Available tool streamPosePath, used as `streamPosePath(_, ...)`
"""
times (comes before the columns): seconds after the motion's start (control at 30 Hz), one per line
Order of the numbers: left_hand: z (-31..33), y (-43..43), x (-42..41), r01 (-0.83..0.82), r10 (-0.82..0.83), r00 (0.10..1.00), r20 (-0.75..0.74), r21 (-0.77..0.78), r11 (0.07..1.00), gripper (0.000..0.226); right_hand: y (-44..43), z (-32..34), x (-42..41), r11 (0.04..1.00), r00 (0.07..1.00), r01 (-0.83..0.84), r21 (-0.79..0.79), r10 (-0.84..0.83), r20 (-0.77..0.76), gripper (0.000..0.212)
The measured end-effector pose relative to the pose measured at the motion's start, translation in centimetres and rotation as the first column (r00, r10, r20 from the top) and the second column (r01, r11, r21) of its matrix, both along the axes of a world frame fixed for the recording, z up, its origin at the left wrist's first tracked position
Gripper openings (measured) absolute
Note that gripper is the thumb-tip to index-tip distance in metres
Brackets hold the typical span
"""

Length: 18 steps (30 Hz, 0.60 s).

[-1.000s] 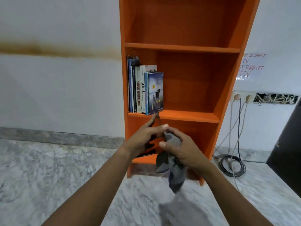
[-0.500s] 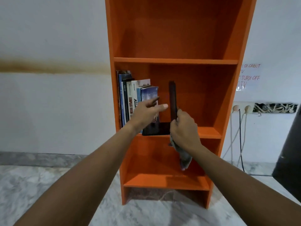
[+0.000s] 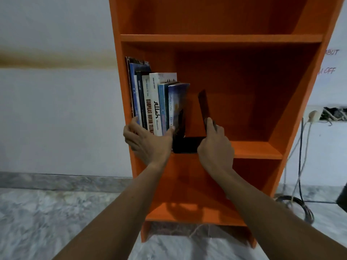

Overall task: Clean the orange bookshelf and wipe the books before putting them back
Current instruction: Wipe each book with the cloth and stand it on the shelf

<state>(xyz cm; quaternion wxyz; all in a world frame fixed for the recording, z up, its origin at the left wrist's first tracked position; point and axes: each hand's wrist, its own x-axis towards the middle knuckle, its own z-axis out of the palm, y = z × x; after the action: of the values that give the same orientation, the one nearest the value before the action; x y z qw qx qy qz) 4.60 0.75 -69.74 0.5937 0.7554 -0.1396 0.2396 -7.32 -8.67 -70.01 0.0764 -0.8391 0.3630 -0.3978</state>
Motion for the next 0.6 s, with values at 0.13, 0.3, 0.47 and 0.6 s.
streamPosePath(0.13, -0.3, -0.6, 0.4, -0.039, 0.039, 0.999, -0.009, 0.000, 0.999, 0.115, -1.5, -0.4, 0.9, 1.000, 0.999, -0.031, 0.002, 0.031, 0.035, 0.063)
streamPosePath(0.3, -0.3, -1.4, 0.1, -0.046, 0.046, 0.998, -0.030, 0.010, 0.999, 0.124, -2.8, -1.1, 1.1, 0.994, 0.992, -0.101, 0.028, 0.099, 0.084, 0.061)
streamPosePath(0.47, -0.3, -2.2, 0.0, -0.025, 0.024, 0.999, -0.040, -0.033, 0.999, 0.126, -2.9, -0.8, 1.2, 0.990, 0.986, -0.131, 0.045, 0.126, 0.105, 0.063)
streamPosePath(0.6, 0.1, -2.9, -0.4, -0.060, 0.055, 0.997, -0.057, -0.085, 0.995, 0.125, -2.7, -0.4, 1.6, 0.988, 0.980, -0.155, 0.027, 0.150, 0.130, 0.063)
